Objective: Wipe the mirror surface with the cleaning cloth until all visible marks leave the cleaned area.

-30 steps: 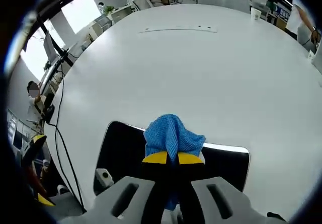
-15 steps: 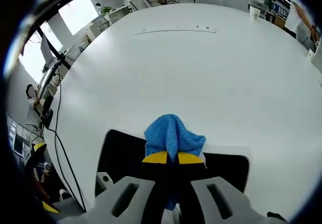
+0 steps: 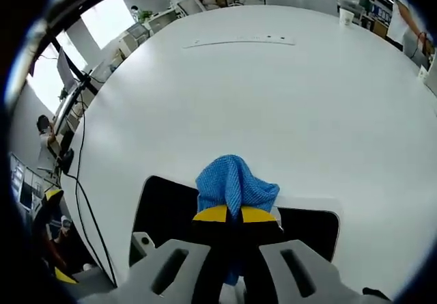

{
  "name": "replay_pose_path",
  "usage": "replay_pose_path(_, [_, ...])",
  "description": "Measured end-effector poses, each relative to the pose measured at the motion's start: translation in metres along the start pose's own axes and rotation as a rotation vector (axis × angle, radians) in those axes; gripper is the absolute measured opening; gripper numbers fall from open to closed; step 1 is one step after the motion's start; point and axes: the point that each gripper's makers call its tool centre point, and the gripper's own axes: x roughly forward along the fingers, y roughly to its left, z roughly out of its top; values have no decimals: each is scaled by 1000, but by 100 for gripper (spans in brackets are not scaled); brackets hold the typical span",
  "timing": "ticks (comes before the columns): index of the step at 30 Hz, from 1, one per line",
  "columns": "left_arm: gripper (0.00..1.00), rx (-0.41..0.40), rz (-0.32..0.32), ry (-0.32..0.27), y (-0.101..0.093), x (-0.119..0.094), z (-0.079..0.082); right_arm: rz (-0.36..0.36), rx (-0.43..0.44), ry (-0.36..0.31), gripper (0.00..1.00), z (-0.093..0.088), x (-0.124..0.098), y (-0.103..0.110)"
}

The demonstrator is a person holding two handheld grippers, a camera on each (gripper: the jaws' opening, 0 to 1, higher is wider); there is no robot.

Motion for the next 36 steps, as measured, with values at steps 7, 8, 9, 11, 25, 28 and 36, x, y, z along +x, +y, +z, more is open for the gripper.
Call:
replay_pose_path(7, [99,-3,-3,-4,-1,2,3,-9,0,-1,0,0,1,-6])
replay_pose_path(8, [99,-1,-4,-5,-2,3,3,-5,0,-2,0,0,0,-7])
replay_pose_path(9, [99,2,-4,-5,-2,3,3,-5,2,-1,0,0,0,-8])
replay_pose_path(11, [99,-2,-2,-5,-1,2,3,-6,4,-2,0,0,0,-11])
replay_pose_path(25, [99,5,-6,-4,-4,3,3,-21,27,-7,0,-5,-9,-30])
replay_pose_path(28, [99,4,-4,-3,-3,3,3,-26,24,-6,0,-6,-10,-32])
replay_pose_path(36, [99,10,-6,-3,-5,2,3,-30,33,-8,0,-7,-11,-40])
